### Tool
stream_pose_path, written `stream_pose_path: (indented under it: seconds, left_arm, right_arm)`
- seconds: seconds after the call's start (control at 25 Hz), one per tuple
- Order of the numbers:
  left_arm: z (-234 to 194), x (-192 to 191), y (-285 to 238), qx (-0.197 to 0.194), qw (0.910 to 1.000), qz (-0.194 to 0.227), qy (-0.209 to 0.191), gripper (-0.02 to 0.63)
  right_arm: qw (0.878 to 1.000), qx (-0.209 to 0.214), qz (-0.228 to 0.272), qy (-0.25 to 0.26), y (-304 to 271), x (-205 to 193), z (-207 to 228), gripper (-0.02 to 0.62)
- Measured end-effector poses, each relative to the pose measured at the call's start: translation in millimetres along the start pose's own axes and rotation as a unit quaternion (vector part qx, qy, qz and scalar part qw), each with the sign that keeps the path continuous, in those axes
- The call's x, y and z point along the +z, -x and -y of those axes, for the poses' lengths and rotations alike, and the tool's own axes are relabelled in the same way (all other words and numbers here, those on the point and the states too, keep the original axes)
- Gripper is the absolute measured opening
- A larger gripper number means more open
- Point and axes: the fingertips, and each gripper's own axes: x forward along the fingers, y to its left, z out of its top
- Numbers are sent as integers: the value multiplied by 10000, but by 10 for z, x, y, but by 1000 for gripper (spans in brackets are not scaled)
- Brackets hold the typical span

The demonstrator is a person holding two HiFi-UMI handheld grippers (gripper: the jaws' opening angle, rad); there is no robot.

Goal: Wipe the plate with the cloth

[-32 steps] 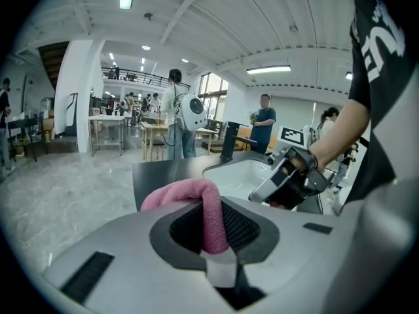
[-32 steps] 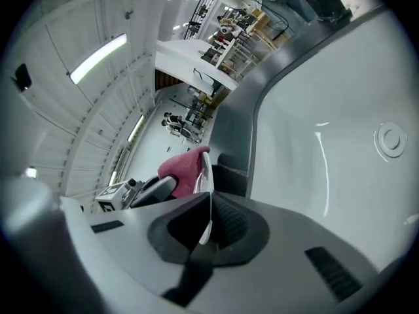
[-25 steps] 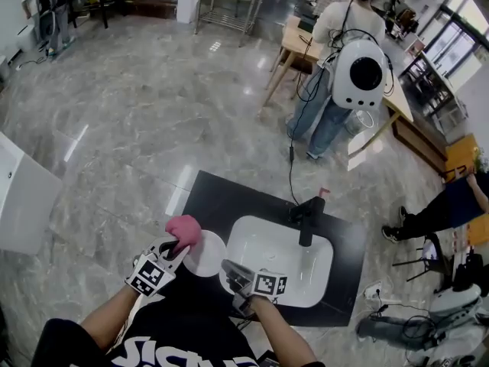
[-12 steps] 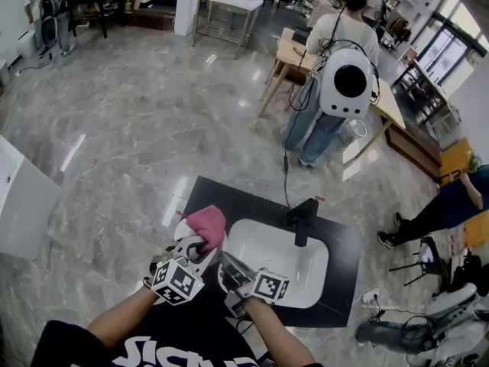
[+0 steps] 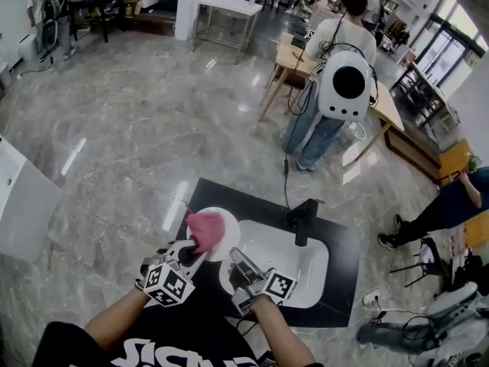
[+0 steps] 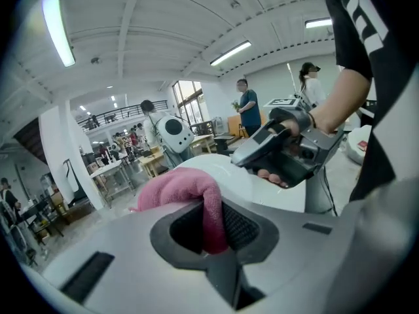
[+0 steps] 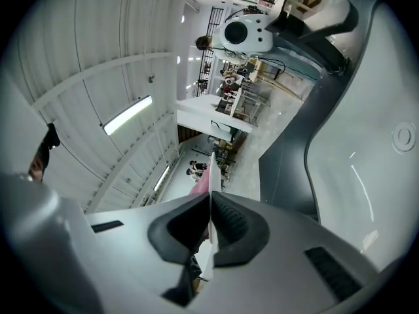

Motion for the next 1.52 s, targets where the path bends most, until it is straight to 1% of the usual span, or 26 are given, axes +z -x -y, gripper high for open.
stream_pose_path:
  seconds: [0.08,0.2,0.4,0.56,0.8,0.96,1.08,1.24,1.52]
  left_arm:
    - [-124,-55,26,166,9998,-38,60,52]
    - [-298,-50,42,357,9993,-33,128,52]
    - [-445,102,-3,446,9988,107,169,52]
    - [-399,268,-33,317,9991,253,135,52]
    - [-58,461,-92,-154,9989,449,58,52]
    - [193,474,-49,-500,9976,475,-50,52]
    - [319,395,-2,-669,9968,441,-28,52]
    - [270,245,34,-644,9973,357,41,52]
    - [4,-27,117,-339,9992,87,206,52]
  right_arm:
    - [10000,30,-28,-86,29,-62,-10,26]
    - [9998,134,-130,-68,25,-163,-81,26]
    - [9994,242,-247,-94,-11,-316,-141,26]
    - [9991,267,-332,-90,-55,-406,-184,26]
    - [9990,284,-348,-21,-75,-371,-172,26]
    - [9994,218,-259,-62,-30,-264,-120,26]
    - [9996,186,-151,-134,11,-182,-70,26]
    - [9994,236,-151,-216,14,-171,-56,26]
    - [9988,289,-280,-282,62,-277,-33,26]
